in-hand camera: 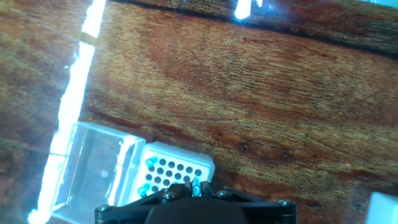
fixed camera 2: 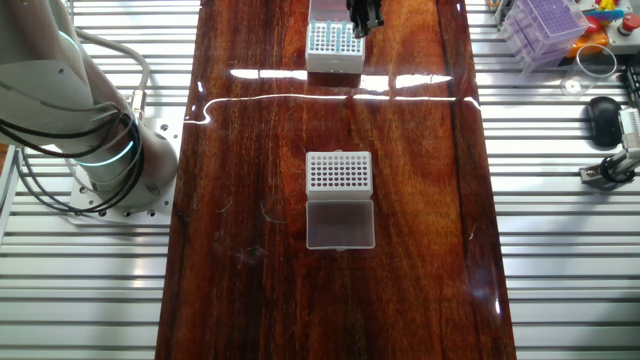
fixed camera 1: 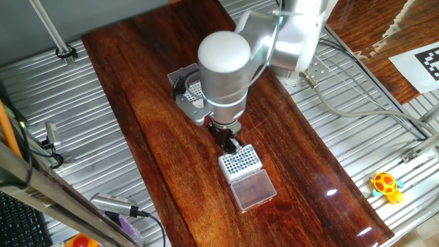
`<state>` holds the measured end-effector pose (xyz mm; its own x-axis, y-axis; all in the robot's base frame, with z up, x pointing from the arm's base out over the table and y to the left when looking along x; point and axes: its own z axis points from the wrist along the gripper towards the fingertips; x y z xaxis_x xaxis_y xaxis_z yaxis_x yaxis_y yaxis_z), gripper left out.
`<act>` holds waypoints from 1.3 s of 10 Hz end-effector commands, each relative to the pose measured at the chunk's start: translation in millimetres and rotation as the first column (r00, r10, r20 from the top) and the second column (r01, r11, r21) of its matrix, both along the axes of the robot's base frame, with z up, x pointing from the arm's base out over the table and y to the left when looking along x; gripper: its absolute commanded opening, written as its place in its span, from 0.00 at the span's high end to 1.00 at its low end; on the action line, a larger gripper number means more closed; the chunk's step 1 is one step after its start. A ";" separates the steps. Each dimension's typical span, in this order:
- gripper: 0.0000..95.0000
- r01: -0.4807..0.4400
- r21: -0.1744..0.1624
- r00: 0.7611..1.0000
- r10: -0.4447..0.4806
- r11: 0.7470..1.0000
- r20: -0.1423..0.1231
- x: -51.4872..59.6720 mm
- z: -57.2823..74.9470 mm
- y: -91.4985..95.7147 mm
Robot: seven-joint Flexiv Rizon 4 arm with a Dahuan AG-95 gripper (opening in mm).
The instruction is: Transfer all medium pipette tips from one holder to another
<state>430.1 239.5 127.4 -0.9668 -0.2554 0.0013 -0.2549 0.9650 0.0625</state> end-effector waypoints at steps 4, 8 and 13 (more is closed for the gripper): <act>1.00 -0.061 0.001 0.998 0.061 0.998 -0.001 -2.3 30.6 -5.0; 1.00 -0.050 -0.008 0.999 0.050 0.999 0.015 -3.7 34.4 -1.7; 1.00 -0.129 -0.011 0.991 0.129 0.992 0.023 -4.1 33.8 -46.7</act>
